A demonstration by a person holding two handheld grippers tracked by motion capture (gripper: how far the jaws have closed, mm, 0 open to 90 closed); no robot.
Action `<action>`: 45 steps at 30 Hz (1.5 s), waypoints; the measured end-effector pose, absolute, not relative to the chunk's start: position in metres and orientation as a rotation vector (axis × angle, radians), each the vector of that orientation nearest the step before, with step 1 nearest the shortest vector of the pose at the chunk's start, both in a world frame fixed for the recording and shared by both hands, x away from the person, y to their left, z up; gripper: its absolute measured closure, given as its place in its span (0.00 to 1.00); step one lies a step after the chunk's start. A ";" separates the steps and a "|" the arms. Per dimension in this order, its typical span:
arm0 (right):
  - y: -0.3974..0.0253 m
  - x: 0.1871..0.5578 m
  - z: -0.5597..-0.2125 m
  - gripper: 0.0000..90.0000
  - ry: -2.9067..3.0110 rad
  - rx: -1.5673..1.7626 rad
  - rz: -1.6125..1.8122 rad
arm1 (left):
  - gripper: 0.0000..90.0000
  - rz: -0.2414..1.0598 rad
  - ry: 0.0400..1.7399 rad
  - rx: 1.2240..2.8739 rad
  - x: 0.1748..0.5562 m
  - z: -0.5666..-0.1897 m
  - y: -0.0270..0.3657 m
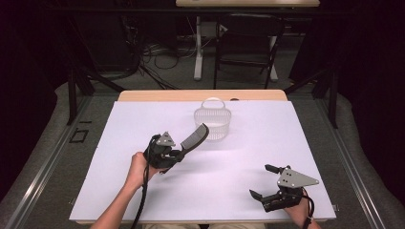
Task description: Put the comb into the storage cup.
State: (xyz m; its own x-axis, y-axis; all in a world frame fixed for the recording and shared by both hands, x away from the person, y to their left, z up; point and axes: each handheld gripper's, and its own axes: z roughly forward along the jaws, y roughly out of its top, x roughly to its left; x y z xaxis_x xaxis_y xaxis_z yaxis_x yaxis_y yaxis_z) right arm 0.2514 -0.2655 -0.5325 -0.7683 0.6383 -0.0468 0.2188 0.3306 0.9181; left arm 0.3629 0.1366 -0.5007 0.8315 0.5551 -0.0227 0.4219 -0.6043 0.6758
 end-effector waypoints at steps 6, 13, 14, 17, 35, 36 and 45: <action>-0.265 0.252 -0.533 0.00 2.199 0.764 1.423 | 0.80 0.275 0.741 2.256 0.362 -0.501 0.139; -0.265 0.253 -0.533 0.00 2.197 0.778 1.421 | 0.80 0.312 0.768 2.207 0.361 -0.501 0.142; -0.265 0.252 -0.533 0.00 2.194 0.776 1.420 | 0.80 0.317 0.771 2.202 0.361 -0.501 0.142; -0.265 0.253 -0.534 0.00 2.199 0.782 1.422 | 0.80 0.341 0.784 2.173 0.361 -0.501 0.143; -0.265 0.254 -0.534 0.00 2.192 0.785 1.425 | 0.80 0.434 0.828 2.069 0.363 -0.504 0.147; -0.264 0.254 -0.534 0.00 2.192 0.787 1.426 | 0.80 0.439 0.829 2.064 0.363 -0.504 0.147; -0.264 0.254 -0.534 0.00 2.192 0.786 1.425 | 0.80 0.474 0.828 2.028 0.365 -0.501 0.145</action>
State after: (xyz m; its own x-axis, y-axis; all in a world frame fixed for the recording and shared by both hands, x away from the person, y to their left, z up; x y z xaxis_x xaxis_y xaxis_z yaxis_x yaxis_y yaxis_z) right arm 0.2545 -0.2643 -0.5342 -0.7576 0.6519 -0.0329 0.2344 0.3188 0.9184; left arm 0.3649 0.1446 -0.5012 0.7064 0.7075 0.0206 0.3760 -0.3998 0.8359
